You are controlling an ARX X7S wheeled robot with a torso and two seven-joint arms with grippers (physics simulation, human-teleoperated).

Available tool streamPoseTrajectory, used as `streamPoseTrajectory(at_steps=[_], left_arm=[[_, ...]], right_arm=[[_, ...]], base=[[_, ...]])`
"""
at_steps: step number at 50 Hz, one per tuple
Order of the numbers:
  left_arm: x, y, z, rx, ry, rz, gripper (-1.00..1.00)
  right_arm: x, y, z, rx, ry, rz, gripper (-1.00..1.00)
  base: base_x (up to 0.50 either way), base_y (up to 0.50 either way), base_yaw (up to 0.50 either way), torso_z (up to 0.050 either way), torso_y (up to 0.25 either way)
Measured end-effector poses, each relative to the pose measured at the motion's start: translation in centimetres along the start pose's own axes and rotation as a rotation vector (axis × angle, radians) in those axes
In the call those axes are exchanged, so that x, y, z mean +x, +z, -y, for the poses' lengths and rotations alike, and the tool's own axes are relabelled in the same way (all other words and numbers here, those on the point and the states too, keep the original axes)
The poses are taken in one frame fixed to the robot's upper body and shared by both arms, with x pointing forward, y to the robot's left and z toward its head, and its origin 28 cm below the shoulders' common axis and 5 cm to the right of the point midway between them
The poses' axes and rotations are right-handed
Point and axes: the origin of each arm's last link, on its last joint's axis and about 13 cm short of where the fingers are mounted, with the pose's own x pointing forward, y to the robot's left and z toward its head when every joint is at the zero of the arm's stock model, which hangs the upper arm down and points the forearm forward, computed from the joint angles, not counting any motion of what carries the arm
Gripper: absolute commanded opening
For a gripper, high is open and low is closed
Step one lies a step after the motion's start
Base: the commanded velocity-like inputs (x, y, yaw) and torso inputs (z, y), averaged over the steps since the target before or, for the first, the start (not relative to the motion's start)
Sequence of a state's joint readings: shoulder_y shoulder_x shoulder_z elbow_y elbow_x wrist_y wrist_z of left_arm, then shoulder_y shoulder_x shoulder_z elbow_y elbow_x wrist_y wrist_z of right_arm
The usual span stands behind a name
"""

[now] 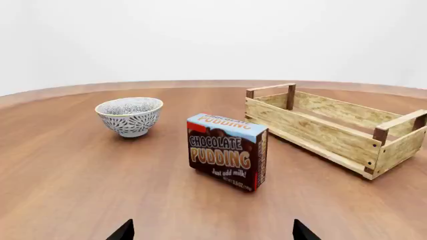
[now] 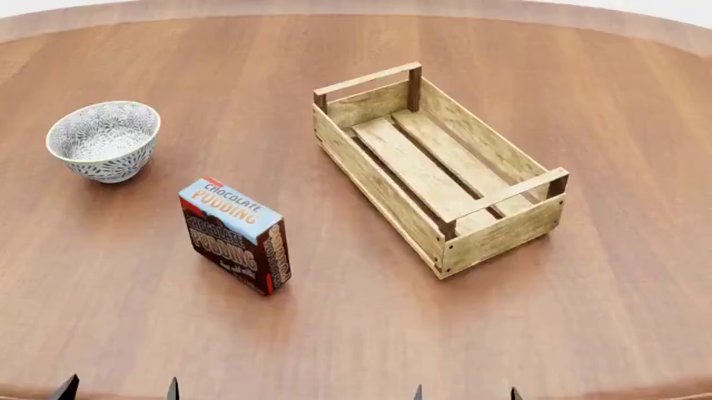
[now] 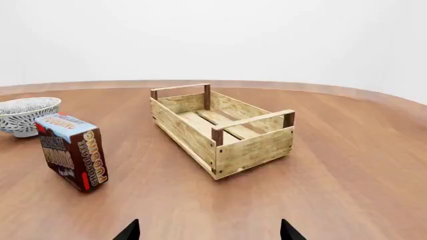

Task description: Pick up the chocolate pudding and put it in the tray.

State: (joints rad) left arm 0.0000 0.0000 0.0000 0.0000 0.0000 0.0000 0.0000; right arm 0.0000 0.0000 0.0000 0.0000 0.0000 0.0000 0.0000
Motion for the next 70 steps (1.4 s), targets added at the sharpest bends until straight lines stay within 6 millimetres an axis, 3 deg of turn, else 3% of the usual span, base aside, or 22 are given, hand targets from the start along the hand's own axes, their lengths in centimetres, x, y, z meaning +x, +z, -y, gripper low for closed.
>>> streamPoseTrajectory(at_steps=[28,53,70], left_arm=[[-0.2,3.1,-0.1,0.019,-0.006,0.069,1.0],[-1.3,2.3,0.0,-0.001,-0.032,0.066,1.0],[-2.0,2.8,0.0,-0.008,-0.044,0.086,1.0]], right_arm=[[0.2,3.3,0.0,-0.097,0.002,0.06,1.0],[-0.1,2.8,-0.7,-0.087,0.011,0.089,1.0],[-0.4,2.9,-0.7,-0.089,0.014,0.102,1.0]], base=[[0.12,0.02,0.0,0.0,0.0],[0.35,0.04,0.0,0.0,0.0],[0.36,0.04,0.0,0.0,0.0]])
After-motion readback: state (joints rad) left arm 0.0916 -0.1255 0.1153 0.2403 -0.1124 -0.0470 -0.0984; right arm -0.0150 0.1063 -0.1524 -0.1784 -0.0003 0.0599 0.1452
